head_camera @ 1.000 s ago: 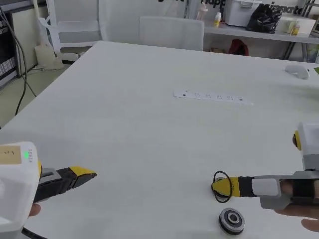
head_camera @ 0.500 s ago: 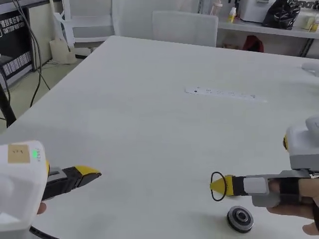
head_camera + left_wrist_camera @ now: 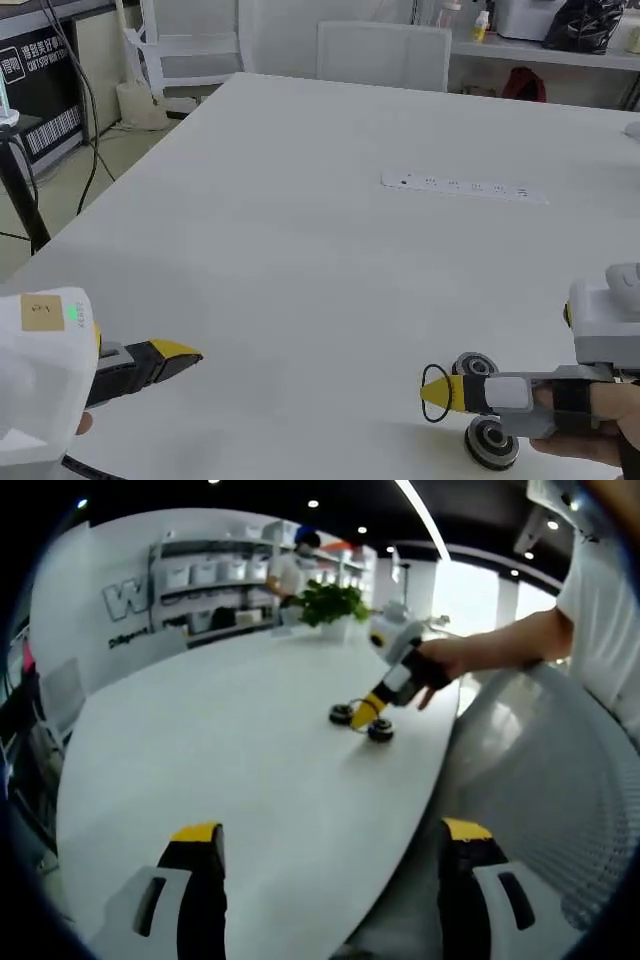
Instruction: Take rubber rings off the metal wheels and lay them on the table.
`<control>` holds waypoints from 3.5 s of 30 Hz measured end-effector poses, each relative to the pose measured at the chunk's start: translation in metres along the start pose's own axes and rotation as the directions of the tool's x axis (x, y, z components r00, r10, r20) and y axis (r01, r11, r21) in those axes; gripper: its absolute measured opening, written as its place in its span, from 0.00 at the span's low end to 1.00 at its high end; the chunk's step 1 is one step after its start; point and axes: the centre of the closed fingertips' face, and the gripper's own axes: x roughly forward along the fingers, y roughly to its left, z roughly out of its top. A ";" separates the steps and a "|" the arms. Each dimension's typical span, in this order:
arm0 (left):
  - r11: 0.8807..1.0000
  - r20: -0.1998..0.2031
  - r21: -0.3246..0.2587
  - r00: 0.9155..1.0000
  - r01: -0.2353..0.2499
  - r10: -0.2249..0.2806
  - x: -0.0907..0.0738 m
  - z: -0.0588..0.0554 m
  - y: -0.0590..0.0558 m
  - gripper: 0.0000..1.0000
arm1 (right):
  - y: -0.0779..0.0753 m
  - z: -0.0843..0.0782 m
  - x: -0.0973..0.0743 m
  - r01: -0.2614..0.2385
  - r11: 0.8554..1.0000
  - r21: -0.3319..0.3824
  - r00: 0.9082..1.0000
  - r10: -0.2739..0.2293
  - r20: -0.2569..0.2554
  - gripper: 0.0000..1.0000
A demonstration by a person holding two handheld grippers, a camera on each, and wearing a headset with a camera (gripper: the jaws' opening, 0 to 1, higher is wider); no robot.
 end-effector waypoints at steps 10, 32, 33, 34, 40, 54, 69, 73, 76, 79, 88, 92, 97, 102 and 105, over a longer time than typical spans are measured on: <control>1.000 -0.009 0.001 1.000 -0.012 0.012 0.000 0.002 0.003 0.89 | -0.005 -0.004 0.003 0.011 1.000 0.006 1.000 -0.010 -0.008 0.00; 1.000 -0.041 0.012 0.999 -0.005 0.006 0.003 0.000 -0.001 0.88 | -0.016 -0.005 0.003 0.084 0.995 -0.049 0.996 -0.085 -0.029 0.00; 1.000 -0.042 0.011 0.999 -0.006 0.006 0.003 -0.001 -0.001 0.88 | -0.016 -0.006 0.003 0.083 0.995 -0.051 0.996 -0.085 -0.032 0.00; 1.000 -0.044 0.010 0.999 -0.005 0.005 0.003 -0.001 -0.001 0.88 | -0.016 -0.006 0.003 0.084 0.995 -0.054 0.996 -0.086 -0.033 0.00; 1.000 -0.054 0.010 0.999 -0.006 0.007 0.003 -0.004 -0.002 0.88 | -0.015 -0.009 0.005 0.093 0.992 -0.085 0.994 -0.097 -0.047 0.00; 1.000 -0.067 0.016 0.998 -0.008 0.010 0.003 -0.008 -0.001 0.88 | -0.014 -0.010 0.005 0.091 0.991 -0.098 0.994 -0.096 -0.053 0.00; 0.999 -0.059 0.033 0.998 -0.009 0.011 0.002 -0.002 0.001 0.88 | -0.006 -0.001 -0.001 0.055 0.992 -0.113 0.998 -0.059 -0.029 0.00; 0.999 -0.060 0.042 0.998 -0.009 0.011 0.001 0.000 0.001 0.88 | -0.003 0.002 -0.003 0.050 0.991 -0.126 0.998 -0.054 -0.024 0.01; 0.999 -0.062 0.049 0.998 -0.009 0.013 0.000 0.001 0.001 0.87 | -0.001 0.005 -0.006 0.045 0.989 -0.139 0.999 -0.048 -0.015 0.01; 0.999 -0.059 0.053 0.998 -0.011 0.014 -0.001 0.002 0.000 0.88 | 0.005 0.010 -0.010 0.037 0.988 -0.149 0.999 -0.038 0.000 0.02; 0.998 -0.058 0.068 0.998 -0.003 0.007 0.000 0.006 -0.005 0.87 | 0.017 0.018 -0.018 0.023 0.983 -0.184 0.999 -0.016 0.035 0.04; 0.998 -0.054 0.070 0.999 -0.005 0.009 0.000 0.009 -0.005 0.87 | 0.024 0.025 -0.023 0.005 0.981 -0.194 0.998 0.008 0.062 0.07; 0.997 -0.052 0.075 0.999 -0.009 0.013 -0.002 0.011 -0.006 0.87 | 0.028 0.034 -0.031 0.006 0.976 -0.219 0.995 0.015 0.096 0.09; 0.997 -0.054 0.080 0.998 -0.010 0.015 -0.002 0.012 -0.006 0.87 | 0.033 0.047 -0.043 0.010 0.971 -0.240 0.990 0.025 0.142 0.13; 0.996 -0.057 0.089 0.998 -0.007 0.013 -0.002 0.014 -0.008 0.87 | 0.036 0.054 -0.049 0.010 0.967 -0.254 0.985 0.034 0.168 0.14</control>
